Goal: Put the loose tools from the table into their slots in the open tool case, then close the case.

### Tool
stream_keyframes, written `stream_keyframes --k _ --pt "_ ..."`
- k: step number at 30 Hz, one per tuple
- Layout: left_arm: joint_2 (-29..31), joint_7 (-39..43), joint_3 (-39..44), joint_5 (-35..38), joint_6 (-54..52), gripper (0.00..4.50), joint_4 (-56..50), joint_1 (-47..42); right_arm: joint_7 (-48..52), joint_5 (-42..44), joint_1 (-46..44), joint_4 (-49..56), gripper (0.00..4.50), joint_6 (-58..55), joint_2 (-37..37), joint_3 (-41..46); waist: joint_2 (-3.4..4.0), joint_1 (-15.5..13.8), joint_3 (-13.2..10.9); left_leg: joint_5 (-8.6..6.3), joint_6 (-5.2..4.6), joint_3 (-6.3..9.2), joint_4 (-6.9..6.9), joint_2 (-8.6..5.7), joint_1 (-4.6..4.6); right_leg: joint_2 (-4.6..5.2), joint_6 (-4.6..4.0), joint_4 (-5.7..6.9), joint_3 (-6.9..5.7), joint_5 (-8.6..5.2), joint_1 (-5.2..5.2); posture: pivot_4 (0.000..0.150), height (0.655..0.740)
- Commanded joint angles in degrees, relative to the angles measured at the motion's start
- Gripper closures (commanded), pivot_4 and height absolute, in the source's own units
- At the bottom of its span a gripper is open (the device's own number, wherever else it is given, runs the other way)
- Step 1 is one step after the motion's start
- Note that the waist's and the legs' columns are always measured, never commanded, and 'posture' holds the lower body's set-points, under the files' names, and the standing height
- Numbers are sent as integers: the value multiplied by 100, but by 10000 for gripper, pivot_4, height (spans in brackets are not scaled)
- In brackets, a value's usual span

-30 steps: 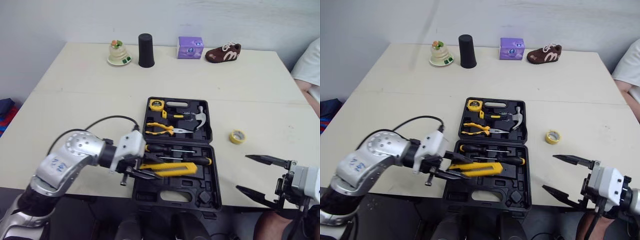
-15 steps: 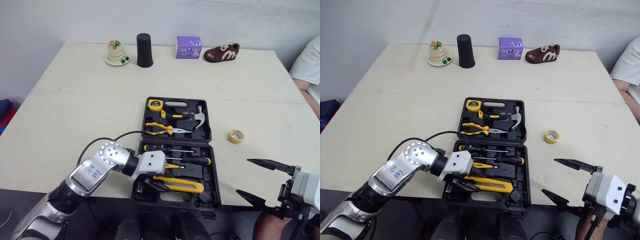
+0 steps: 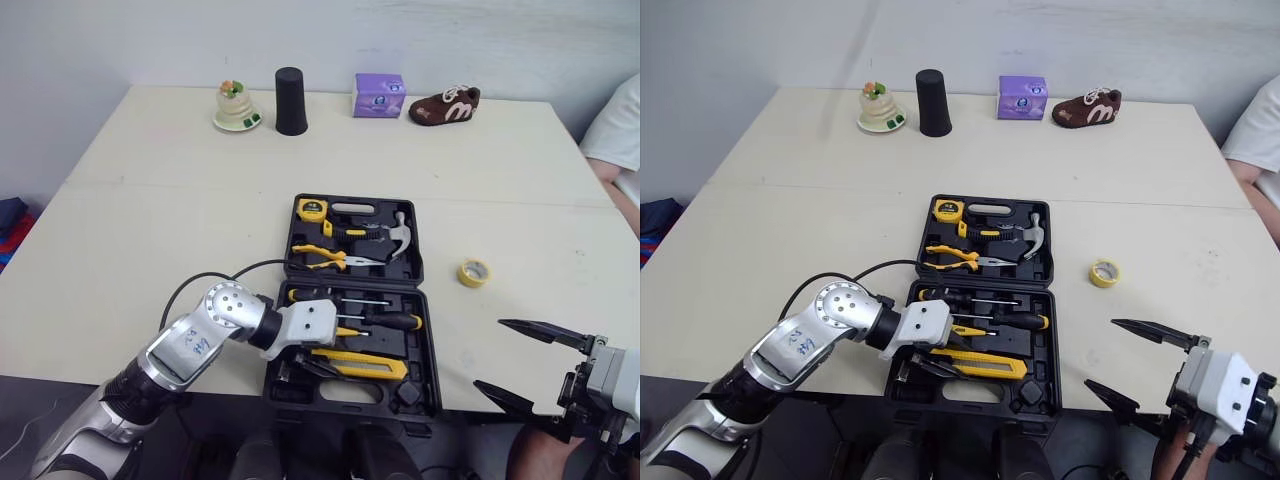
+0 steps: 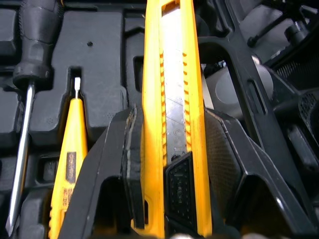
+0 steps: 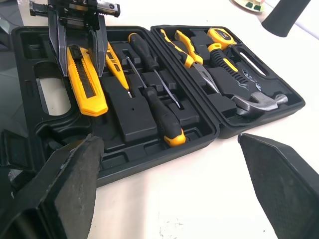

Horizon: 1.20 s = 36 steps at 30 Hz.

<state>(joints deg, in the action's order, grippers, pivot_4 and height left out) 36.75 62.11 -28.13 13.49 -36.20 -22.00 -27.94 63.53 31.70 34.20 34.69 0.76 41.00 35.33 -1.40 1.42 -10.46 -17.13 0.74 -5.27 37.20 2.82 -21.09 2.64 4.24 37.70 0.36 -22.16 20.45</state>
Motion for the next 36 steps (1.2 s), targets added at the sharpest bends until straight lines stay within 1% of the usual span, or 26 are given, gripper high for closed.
stream_keyframes --k 1,3,7,9,11,12,14,15,16,18,19,21,22,25,32,36 --pt "-46 23 94 107 41 15041 -181 42 56 89 40 -28 0 144 -78 150 0 0 0 0 0 0 0 0 0 0 0 0 0 0 0 1500 7341" --pt "-74 111 146 180 206 5689 -178 37 69 82 38 -63 0 173 -95 140 0 -1 0 0 0 0 0 0 0 0 0 0 0 0 0 1500 7341" --pt "-100 276 273 363 436 5689 -156 65 80 71 11 -107 0 194 -117 121 0 3 0 0 1 0 0 0 0 0 0 0 -1 0 0 1500 7341" --pt "-162 405 415 454 851 5689 -42 85 80 74 -8 -132 0 199 -126 109 0 2 0 1 1 0 0 0 0 0 0 0 0 0 0 1500 7341" --pt "-365 409 711 595 1363 5689 153 139 93 65 8 -161 0 216 -150 100 0 -2 0 0 1 0 1 0 0 0 0 -1 -1 0 0 1500 7341" --pt "-432 448 838 734 1392 5689 207 174 105 54 31 -179 0 236 -170 102 0 -3 0 0 1 -1 1 -1 -1 1 0 -1 -1 0 0 1500 7341" --pt "-490 646 997 957 1534 10886 299 255 104 42 59 -198 0 255 -191 104 0 -2 0 0 0 0 3 -1 -1 1 0 0 -1 0 0 1500 7341" --pt "-481 740 1021 1025 1554 14561 322 282 100 40 64 -204 0 260 -192 103 0 -1 0 0 0 0 2 -1 -1 1 0 -1 -1 0 0 1500 7341" --pt "-447 832 998 982 1688 18509 372 332 86 40 69 -203 0 254 -195 104 0 0 0 0 1 0 1 0 0 0 0 -1 -2 0 0 1500 7341" --pt "-410 923 965 909 1853 27770 438 385 69 40 77 -204 0 249 -196 106 0 6 0 0 1 -1 1 0 1 0 0 0 -1 0 0 1500 7341" --pt "-446 896 888 780 1973 32015 552 403 61 44 81 -198 0 240 -193 107 0 7 0 0 1 -2 1 -1 1 0 0 0 -1 0 0 1500 7341" --pt "-554 734 643 486 2004 41903 793 453 57 60 93 -180 0 208 -170 112 1 2 1 0 1 -1 2 0 1 0 0 0 -1 0 0 1500 7341" --pt "-599 677 570 375 2054 44142 871 471 55 68 99 -170 0 194 -160 115 4 0 3 0 0 -1 2 -1 2 0 0 0 -1 0 -1 1500 7341" --pt "-686 569 482 256 2019 44142 926 543 34 86 112 -139 0 161 -151 135 4 -3 3 -3 -5 -1 3 -1 1 1 2 -2 0 1 -2 1500 7341" --pt "-612 591 219 -162 2084 44142 1176 645 36 130 156 -120 0 59 -101 174 6 0 4 -4 -7 -1 1 0 2 1 2 0 -1 1 -1 1500 7341" --pt "-500 480 41 -461 1870 44142 1296 680 63 161 152 -145 0 10 -66 213 13 1 11 -5 -9 0 0 0 4 1 1 0 0 1 -4 1500 7341"
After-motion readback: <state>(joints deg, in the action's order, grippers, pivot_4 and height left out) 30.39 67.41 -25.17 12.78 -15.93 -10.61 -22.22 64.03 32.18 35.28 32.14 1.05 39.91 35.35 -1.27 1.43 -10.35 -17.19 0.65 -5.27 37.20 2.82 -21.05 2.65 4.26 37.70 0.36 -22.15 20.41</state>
